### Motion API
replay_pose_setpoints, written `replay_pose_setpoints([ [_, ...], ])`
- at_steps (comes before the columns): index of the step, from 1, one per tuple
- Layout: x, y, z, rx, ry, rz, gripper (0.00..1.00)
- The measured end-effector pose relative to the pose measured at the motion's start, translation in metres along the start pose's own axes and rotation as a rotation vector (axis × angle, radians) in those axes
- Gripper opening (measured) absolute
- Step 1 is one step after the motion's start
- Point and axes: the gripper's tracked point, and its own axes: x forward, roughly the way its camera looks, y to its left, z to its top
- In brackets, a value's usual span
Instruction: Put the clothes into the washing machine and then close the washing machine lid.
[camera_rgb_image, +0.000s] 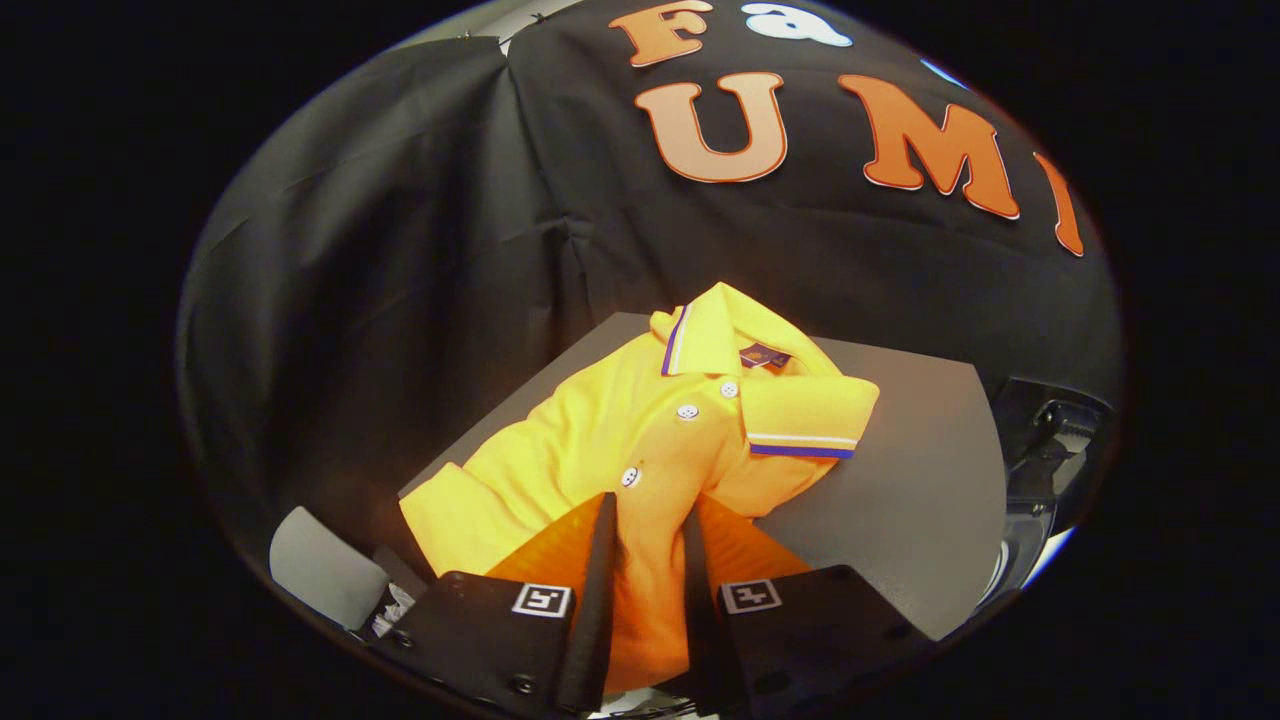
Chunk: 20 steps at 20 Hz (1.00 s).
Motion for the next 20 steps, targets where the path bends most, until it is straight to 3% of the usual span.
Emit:
replay_pose_setpoints([
  [1,0.001,0.001,0.001,0.015,-0.008,0.001,0.29],
  [4,0.003,0.004,0.001,0.026,-0.063,-0.012,0.08],
  [7,-0.004,0.005,0.007,0.005,-0.126,-0.031,0.08],
  [13,-0.040,0.033,0.058,-0.046,-0.365,0.020,0.08],
  [20,-0.124,0.048,0.098,-0.088,-0.555,-0.070,0.08],
])
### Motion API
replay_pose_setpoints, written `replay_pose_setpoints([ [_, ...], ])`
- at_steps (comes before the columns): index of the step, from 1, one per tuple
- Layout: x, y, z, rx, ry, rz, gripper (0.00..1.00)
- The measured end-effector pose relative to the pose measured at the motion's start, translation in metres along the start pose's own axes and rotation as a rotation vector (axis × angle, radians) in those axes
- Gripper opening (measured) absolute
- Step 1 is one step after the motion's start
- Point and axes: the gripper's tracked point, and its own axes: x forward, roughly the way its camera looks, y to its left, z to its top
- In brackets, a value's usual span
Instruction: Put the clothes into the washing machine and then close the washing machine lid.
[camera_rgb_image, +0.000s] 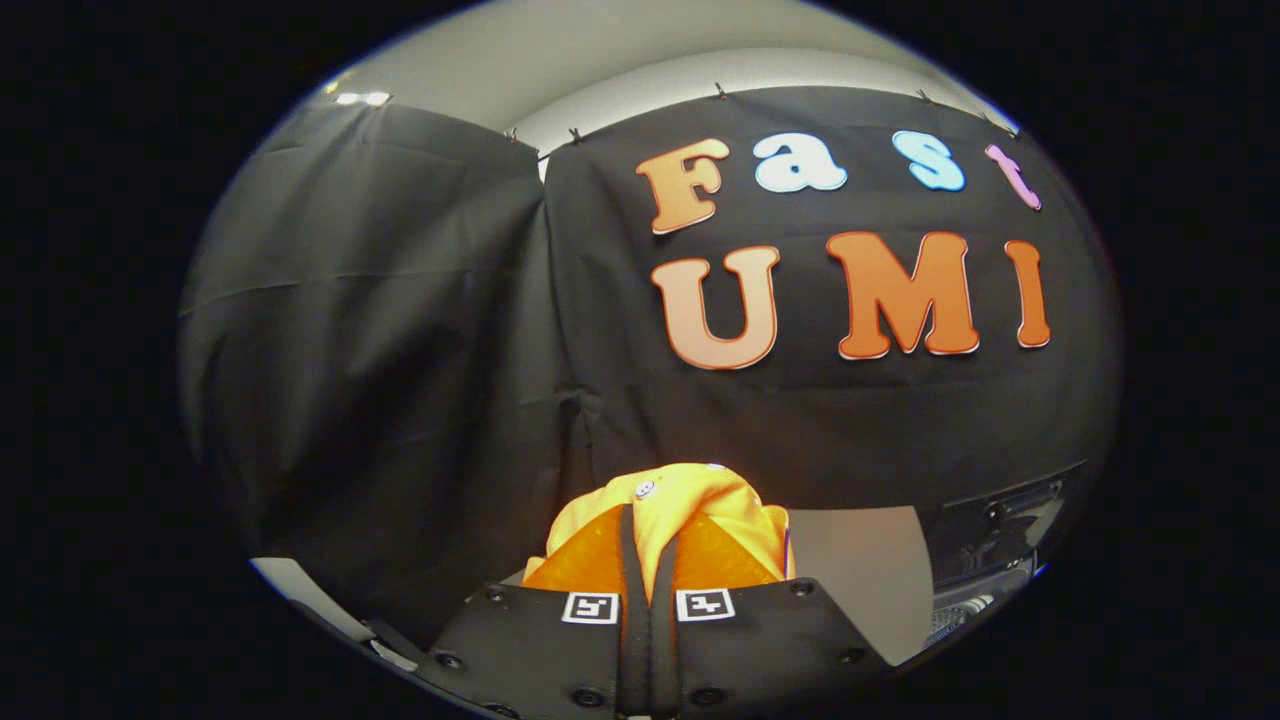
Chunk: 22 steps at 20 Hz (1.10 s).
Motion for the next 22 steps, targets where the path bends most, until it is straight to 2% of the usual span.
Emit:
replay_pose_setpoints([
  [7,-0.054,-0.060,0.059,-0.029,-0.129,-0.127,0.07],
  [13,-0.108,-0.160,0.102,-0.067,-0.202,-0.169,0.07],
  [18,-0.163,-0.256,0.105,-0.075,-0.223,-0.236,0.07],
  [22,-0.198,-0.334,0.089,-0.091,-0.212,-0.320,0.07],
])
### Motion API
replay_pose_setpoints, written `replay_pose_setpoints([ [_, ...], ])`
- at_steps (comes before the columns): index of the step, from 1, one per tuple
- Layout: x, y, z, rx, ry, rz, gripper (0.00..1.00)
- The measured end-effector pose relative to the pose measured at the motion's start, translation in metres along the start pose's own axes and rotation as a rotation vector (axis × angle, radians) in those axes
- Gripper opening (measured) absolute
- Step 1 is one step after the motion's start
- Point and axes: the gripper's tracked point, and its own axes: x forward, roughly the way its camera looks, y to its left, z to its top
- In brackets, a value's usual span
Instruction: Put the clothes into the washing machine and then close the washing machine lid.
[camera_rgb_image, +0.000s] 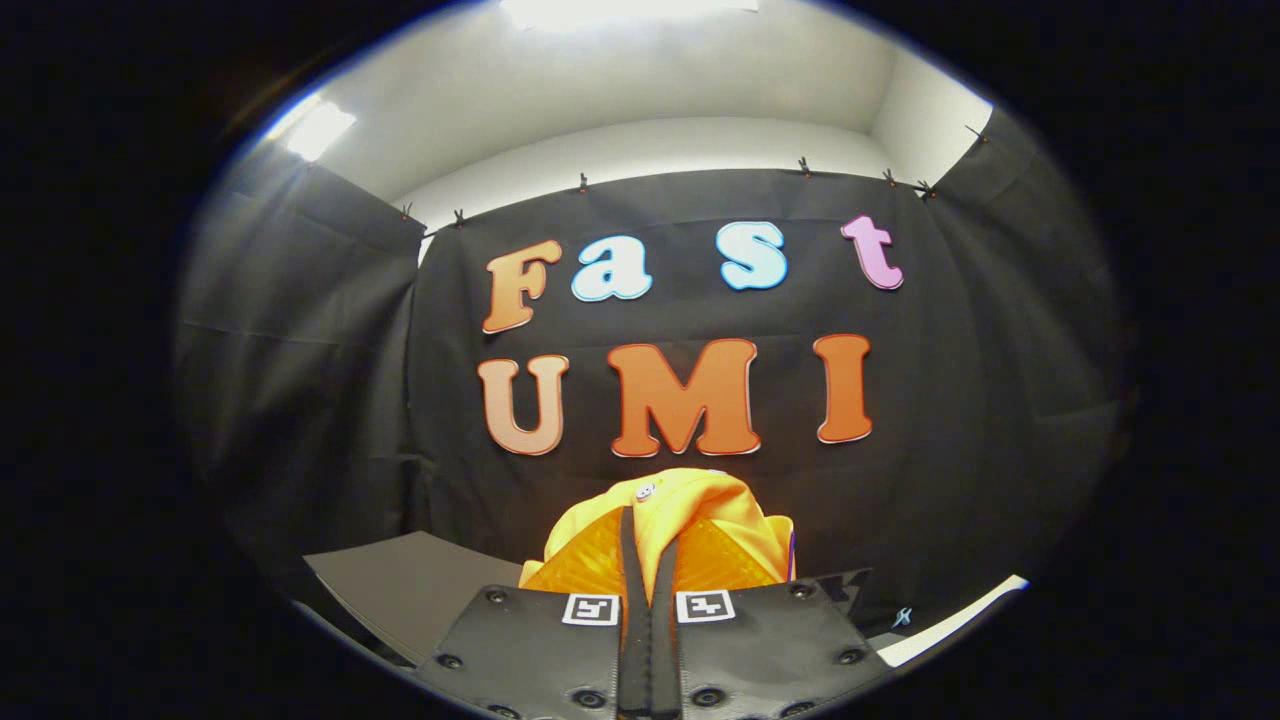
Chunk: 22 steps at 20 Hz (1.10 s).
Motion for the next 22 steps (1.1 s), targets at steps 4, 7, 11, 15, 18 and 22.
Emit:
replay_pose_setpoints([
  [4,-0.007,-0.050,-0.040,0.008,0.056,-0.037,0.08],
  [7,-0.009,-0.073,-0.078,0.024,0.112,-0.072,0.07],
  [11,-0.001,-0.084,-0.143,0.031,0.215,-0.107,0.08],
  [15,0.013,-0.084,-0.201,0.083,0.305,-0.113,0.08],
  [18,0.025,-0.081,-0.241,0.090,0.370,-0.105,0.07],
  [22,0.046,-0.083,-0.297,0.104,0.479,-0.089,0.08],
])
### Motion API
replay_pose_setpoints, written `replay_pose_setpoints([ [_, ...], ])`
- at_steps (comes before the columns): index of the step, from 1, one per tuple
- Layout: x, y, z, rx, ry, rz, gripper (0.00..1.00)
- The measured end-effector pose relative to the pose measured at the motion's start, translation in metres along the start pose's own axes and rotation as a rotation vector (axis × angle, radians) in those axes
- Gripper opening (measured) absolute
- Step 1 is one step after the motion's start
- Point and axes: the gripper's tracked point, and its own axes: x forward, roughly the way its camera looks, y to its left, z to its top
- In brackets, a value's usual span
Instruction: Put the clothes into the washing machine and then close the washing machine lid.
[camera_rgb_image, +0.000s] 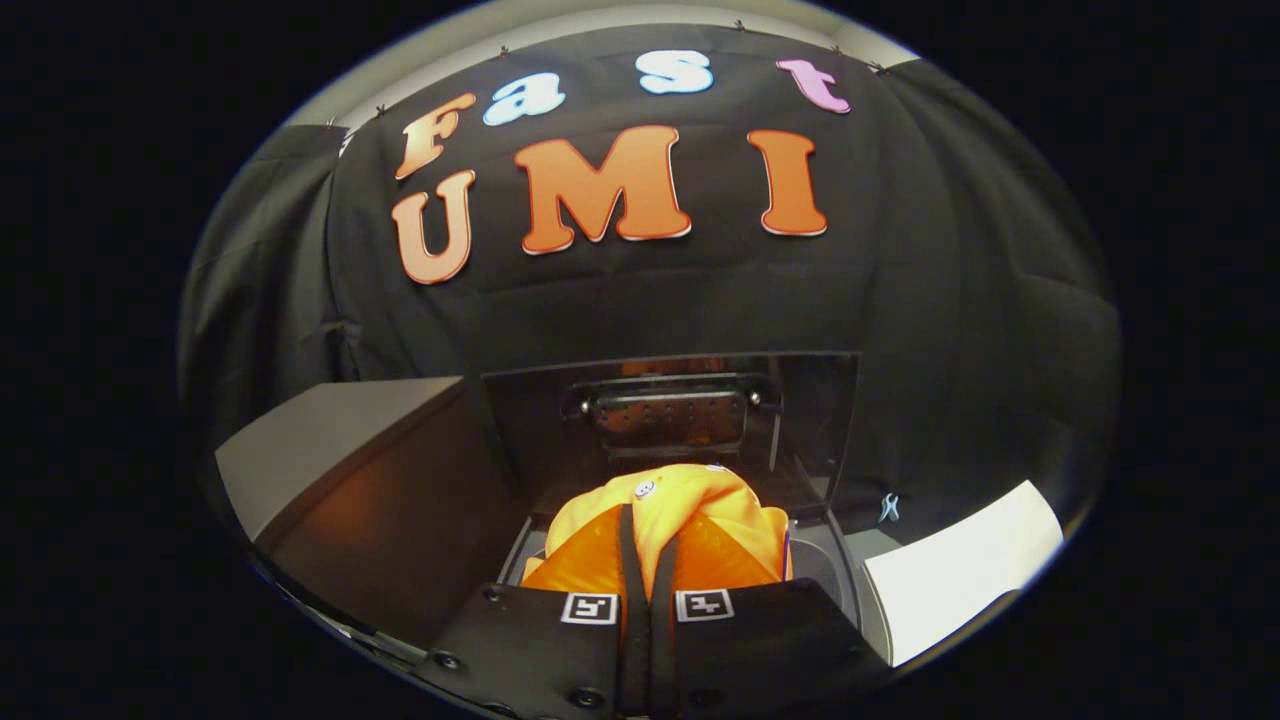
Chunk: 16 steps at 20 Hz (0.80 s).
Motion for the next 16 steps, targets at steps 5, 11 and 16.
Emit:
replay_pose_setpoints([
  [5,0.042,-0.011,-0.055,0.028,0.119,0.001,0.08],
  [11,0.088,-0.022,-0.120,0.062,0.262,-0.008,0.08],
  [16,0.106,-0.030,-0.168,0.105,0.390,-0.023,0.08],
])
